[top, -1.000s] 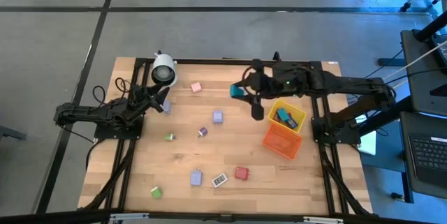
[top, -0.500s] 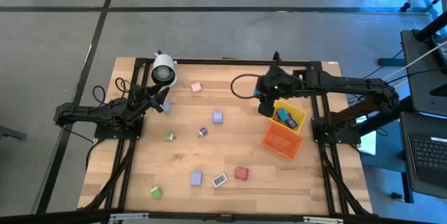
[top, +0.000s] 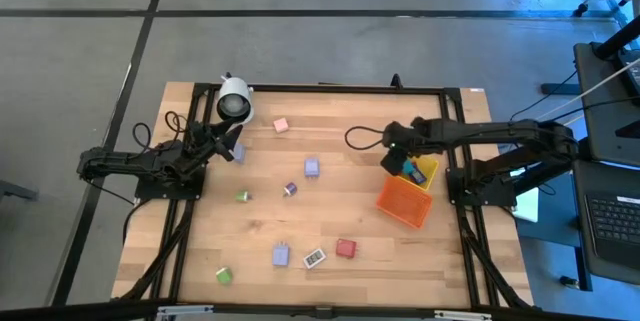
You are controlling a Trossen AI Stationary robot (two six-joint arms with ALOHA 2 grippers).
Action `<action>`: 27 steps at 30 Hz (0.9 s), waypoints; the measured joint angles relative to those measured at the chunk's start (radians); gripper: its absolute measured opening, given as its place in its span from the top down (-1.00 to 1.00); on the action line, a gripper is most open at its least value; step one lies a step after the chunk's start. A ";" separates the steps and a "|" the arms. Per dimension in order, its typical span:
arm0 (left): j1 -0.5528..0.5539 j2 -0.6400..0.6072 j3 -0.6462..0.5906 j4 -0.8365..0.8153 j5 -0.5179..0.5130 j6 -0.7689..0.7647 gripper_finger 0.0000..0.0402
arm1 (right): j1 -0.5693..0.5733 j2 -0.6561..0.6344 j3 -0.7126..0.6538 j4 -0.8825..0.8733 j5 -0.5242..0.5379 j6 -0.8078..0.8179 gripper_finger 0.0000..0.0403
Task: Pick & Place Office items
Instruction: Put the light blue digital timer into the yellow basket
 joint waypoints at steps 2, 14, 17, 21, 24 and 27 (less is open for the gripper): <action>0.000 0.000 0.000 0.000 0.000 0.000 -0.25 | -0.010 0.000 -0.050 0.007 0.014 0.068 0.19; 0.000 0.000 0.000 0.000 0.000 0.000 -0.25 | -0.024 0.000 -0.147 0.024 0.038 0.242 0.18; 0.000 0.000 0.000 0.000 0.000 0.000 -0.25 | -0.024 0.000 -0.138 0.025 0.027 0.242 0.18; 0.000 0.000 0.000 0.000 0.000 0.000 -0.25 | -0.024 0.000 -0.119 0.024 0.021 0.239 0.11; 0.000 0.000 0.000 0.000 0.000 0.000 -0.25 | -0.024 0.000 -0.098 0.023 0.019 0.239 0.02; 0.000 0.000 0.000 0.000 0.000 0.000 -0.25 | -0.024 0.000 -0.066 0.023 0.020 0.229 -0.06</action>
